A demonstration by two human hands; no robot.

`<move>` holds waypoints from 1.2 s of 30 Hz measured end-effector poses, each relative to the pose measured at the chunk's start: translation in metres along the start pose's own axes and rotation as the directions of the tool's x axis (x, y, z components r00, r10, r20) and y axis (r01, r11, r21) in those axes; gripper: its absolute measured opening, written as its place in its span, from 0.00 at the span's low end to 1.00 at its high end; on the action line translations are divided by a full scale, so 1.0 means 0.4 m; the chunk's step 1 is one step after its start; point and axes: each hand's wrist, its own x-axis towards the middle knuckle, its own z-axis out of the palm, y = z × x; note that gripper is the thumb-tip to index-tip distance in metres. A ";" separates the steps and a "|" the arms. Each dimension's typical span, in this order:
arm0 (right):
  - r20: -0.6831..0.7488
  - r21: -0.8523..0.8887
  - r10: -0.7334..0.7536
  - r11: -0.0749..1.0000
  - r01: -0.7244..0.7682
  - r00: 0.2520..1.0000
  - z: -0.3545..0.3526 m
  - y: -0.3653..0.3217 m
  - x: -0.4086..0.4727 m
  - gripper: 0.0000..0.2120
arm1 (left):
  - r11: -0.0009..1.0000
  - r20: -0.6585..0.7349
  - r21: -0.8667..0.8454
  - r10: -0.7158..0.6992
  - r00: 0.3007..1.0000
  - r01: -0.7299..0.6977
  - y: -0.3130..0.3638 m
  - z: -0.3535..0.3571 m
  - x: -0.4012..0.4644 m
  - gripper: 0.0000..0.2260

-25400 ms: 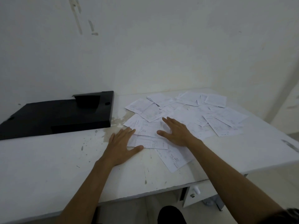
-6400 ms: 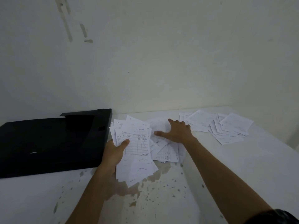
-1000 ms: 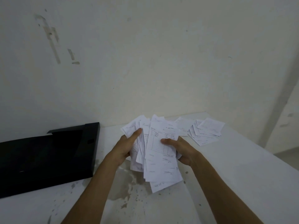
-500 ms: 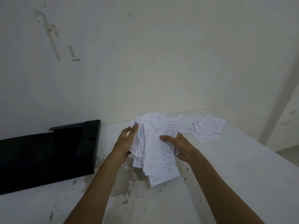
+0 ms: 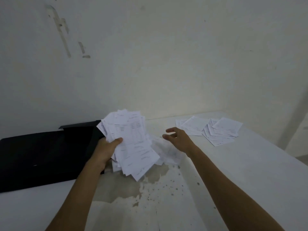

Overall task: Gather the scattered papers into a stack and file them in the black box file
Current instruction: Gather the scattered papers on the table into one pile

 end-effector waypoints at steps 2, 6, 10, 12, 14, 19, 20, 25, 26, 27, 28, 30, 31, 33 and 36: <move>-0.028 -0.353 0.027 0.935 -0.035 0.999 0.021 0.026 0.010 0.30 | 0.999 -0.069 0.033 0.026 0.997 -0.024 0.003 -0.034 -0.001 0.16; -0.039 -0.637 0.074 0.766 -0.081 0.997 0.064 0.023 0.008 0.41 | 0.995 -0.115 0.094 0.049 0.992 -0.038 0.008 -0.063 0.003 0.16; -0.107 -0.689 0.141 0.703 -0.176 0.984 0.072 -0.010 0.014 0.42 | 0.996 -0.114 0.081 0.056 0.992 -0.047 0.008 -0.072 0.002 0.16; -0.101 -0.683 0.184 0.701 -0.202 0.978 0.067 -0.021 0.022 0.43 | 0.997 -0.116 0.065 0.059 0.991 -0.052 0.006 -0.075 0.005 0.16; -0.129 -0.701 0.194 0.676 -0.228 0.973 0.063 -0.017 0.026 0.47 | 0.997 -0.109 0.067 0.054 0.993 -0.047 0.003 -0.075 0.006 0.16; -0.185 -0.708 0.151 0.664 -0.238 0.971 0.048 0.011 0.021 0.51 | 0.998 -0.070 0.054 0.044 0.997 -0.040 -0.007 -0.071 0.005 0.16; -0.189 -0.703 0.146 0.671 -0.237 0.971 0.044 0.011 0.019 0.50 | 0.998 -0.065 0.050 0.040 0.997 -0.037 -0.010 -0.069 0.005 0.16; -0.188 -0.636 0.163 0.731 -0.246 0.969 0.033 0.029 0.023 0.44 | 0.999 -0.060 0.051 0.016 0.998 -0.013 -0.020 -0.064 -0.002 0.16; -0.186 -0.622 0.151 0.747 -0.236 0.971 0.031 0.033 0.022 0.43 | 0.999 -0.061 0.053 0.012 0.998 -0.009 -0.020 -0.063 -0.004 0.16; -0.185 -0.606 0.134 0.764 -0.221 0.974 0.028 0.038 0.021 0.42 | 0.999 -0.063 0.054 0.009 0.998 -0.006 -0.020 -0.062 -0.006 0.16; -0.183 -0.583 0.115 0.787 -0.202 0.976 0.025 0.042 0.018 0.40 | 0.999 -0.062 0.053 0.007 0.998 -0.004 -0.020 -0.061 -0.007 0.16; -0.168 -0.493 0.087 0.855 -0.160 0.982 0.015 0.052 0.017 0.35 | 0.999 -0.057 0.050 0.006 0.998 -0.003 -0.021 -0.057 -0.010 0.16; -0.147 -0.432 0.077 0.892 -0.134 0.986 0.010 0.056 0.016 0.32 | 0.999 -0.053 0.047 0.008 0.999 -0.006 -0.021 -0.055 -0.011 0.15; -0.094 -0.291 0.034 0.955 -0.060 0.995 -0.003 0.061 0.017 0.30 | 0.999 -0.047 0.040 0.012 0.999 -0.010 -0.022 -0.051 -0.013 0.15; -0.015 0.007 -0.021 1.000 0.021 1.000 -0.030 0.061 0.008 0.30 | 0.999 -0.038 0.030 0.015 0.999 -0.014 -0.022 -0.040 -0.015 0.15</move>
